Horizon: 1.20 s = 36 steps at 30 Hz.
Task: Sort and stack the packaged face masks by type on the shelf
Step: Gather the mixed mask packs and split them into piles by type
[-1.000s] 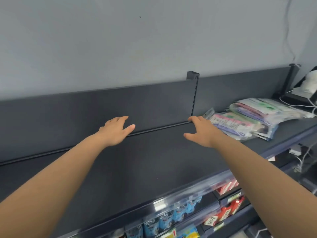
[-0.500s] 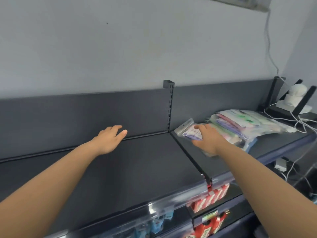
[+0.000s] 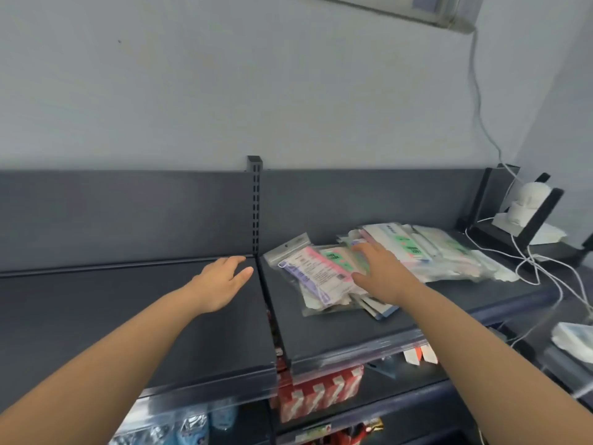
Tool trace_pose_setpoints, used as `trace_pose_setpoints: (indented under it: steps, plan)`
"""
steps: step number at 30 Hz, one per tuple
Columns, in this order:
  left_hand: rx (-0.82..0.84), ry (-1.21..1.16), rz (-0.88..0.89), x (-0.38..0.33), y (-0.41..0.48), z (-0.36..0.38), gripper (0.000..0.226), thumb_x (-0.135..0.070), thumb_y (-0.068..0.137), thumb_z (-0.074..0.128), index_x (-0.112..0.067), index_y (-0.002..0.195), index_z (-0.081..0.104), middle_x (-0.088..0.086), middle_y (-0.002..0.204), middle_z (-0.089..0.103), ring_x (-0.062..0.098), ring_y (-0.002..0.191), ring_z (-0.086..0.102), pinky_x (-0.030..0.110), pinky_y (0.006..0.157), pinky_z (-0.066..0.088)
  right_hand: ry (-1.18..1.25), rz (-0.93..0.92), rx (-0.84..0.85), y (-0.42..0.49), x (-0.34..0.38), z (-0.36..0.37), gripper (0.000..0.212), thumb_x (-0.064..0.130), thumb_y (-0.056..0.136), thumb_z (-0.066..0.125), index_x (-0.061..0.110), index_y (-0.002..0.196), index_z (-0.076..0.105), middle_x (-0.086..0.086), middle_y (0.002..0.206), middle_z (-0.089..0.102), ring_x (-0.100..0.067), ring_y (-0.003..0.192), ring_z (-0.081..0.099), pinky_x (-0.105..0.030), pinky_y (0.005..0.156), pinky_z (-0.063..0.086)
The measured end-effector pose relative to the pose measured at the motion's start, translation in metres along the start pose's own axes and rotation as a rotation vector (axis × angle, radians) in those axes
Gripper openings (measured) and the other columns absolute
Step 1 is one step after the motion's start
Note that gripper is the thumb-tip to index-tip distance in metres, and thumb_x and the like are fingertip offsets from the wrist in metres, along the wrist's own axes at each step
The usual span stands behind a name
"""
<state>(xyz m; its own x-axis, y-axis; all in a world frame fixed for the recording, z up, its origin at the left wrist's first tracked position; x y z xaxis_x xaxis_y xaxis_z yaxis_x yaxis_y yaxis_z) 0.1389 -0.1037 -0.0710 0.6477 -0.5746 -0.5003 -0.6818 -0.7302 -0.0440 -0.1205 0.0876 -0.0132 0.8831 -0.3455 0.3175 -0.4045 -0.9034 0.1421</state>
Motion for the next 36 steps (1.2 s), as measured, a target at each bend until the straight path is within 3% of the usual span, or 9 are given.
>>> trace_pose_setpoints:
  steps: [3,6,16,24,27,29,30,33,36]
  plan:
    - [0.009,-0.052,0.009,-0.017,0.005,0.002,0.064,-0.056,0.101,0.029,-0.022,0.154,0.025,0.002,0.159,0.028,0.021,0.147,0.026,0.042,0.119,0.024,0.070,0.031,-0.039,-0.002,-0.017,-0.010,0.063,0.026,0.090,0.062,0.023,0.146,0.035,-0.004,0.151,0.034,-0.024,0.129,0.045,-0.034,0.100,0.041]
    - [0.032,-0.140,0.025,-0.025,0.011,0.003,0.062,-0.054,0.101,0.031,-0.020,0.153,0.029,0.001,0.158,0.032,0.018,0.144,0.032,0.036,0.117,0.027,0.101,0.050,-0.063,-0.006,-0.027,-0.011,0.064,0.022,0.090,0.062,0.024,0.146,0.031,-0.005,0.148,0.035,-0.023,0.122,0.049,-0.030,0.090,0.041]
    - [0.106,-0.121,0.040,-0.044,0.036,0.017,0.061,-0.052,0.101,0.033,-0.018,0.152,0.030,0.001,0.155,0.035,0.017,0.141,0.034,0.030,0.109,0.030,0.132,0.098,-0.082,-0.006,-0.058,-0.006,0.060,0.022,0.090,0.062,0.024,0.143,0.034,-0.001,0.148,0.033,-0.014,0.110,0.047,-0.025,0.088,0.039]
    - [0.116,-0.153,-0.110,-0.077,0.072,0.030,0.067,-0.057,0.098,0.040,-0.017,0.151,0.029,0.005,0.153,0.038,0.023,0.138,0.040,0.034,0.107,0.034,0.126,0.159,-0.222,0.017,-0.112,-0.051,0.044,0.021,0.091,0.059,0.018,0.134,0.048,-0.004,0.139,0.048,-0.023,0.114,0.055,-0.035,0.096,0.044]
    - [0.093,-0.227,-0.224,-0.094,0.083,0.050,0.071,-0.063,0.090,0.049,-0.013,0.141,0.043,-0.002,0.140,0.050,0.024,0.127,0.050,0.032,0.101,0.039,0.063,0.242,-0.115,0.032,-0.143,-0.051,0.054,0.033,0.090,0.058,0.021,0.139,0.041,-0.007,0.143,0.041,-0.029,0.116,0.051,-0.042,0.096,0.045]
    - [0.032,-0.301,-0.318,-0.105,0.092,0.067,0.068,-0.061,0.088,0.056,-0.012,0.135,0.050,0.004,0.137,0.056,0.024,0.113,0.055,0.032,0.093,0.043,0.037,0.308,-0.063,0.040,-0.165,-0.050,0.064,0.047,0.088,0.058,0.024,0.143,0.036,-0.007,0.145,0.038,-0.032,0.123,0.046,-0.048,0.102,0.042]
    - [-0.011,-0.334,-0.390,-0.111,0.094,0.074,0.071,-0.058,0.088,0.059,-0.011,0.139,0.046,0.010,0.140,0.052,0.027,0.114,0.053,0.033,0.092,0.043,0.042,0.338,-0.044,0.044,-0.174,-0.049,0.071,0.055,0.086,0.058,0.025,0.145,0.033,-0.008,0.146,0.037,-0.033,0.127,0.043,-0.049,0.104,0.040]
    - [-0.122,-0.261,-0.645,-0.120,0.095,0.090,0.115,-0.068,0.073,0.071,-0.011,0.153,0.011,0.020,0.151,0.024,0.039,0.134,0.034,0.046,0.107,0.038,0.095,0.342,0.062,0.056,-0.185,-0.036,0.096,0.079,0.072,0.053,0.029,0.149,0.025,-0.006,0.148,0.040,-0.034,0.131,0.042,-0.052,0.107,0.036]
    - [-0.217,-0.268,-0.670,-0.130,0.092,0.095,0.115,-0.058,0.066,0.082,-0.014,0.148,0.016,0.020,0.141,0.028,0.039,0.123,0.042,0.046,0.099,0.041,0.014,0.265,0.214,0.059,-0.178,-0.013,0.105,0.089,0.062,0.048,0.035,0.148,0.019,-0.004,0.148,0.038,-0.035,0.133,0.039,-0.056,0.107,0.031]
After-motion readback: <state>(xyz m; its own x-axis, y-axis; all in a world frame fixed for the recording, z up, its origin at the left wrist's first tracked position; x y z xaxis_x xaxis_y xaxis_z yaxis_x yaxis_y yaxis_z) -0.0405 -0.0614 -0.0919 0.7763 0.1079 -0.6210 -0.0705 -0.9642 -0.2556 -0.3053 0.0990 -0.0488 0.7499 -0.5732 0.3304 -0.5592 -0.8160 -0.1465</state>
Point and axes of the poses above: each hand's wrist, its own y-axis towards the middle knuckle, its own z-axis out of the palm, x = y × z, the point moved 4 cm from there along y, towards the middle knuckle
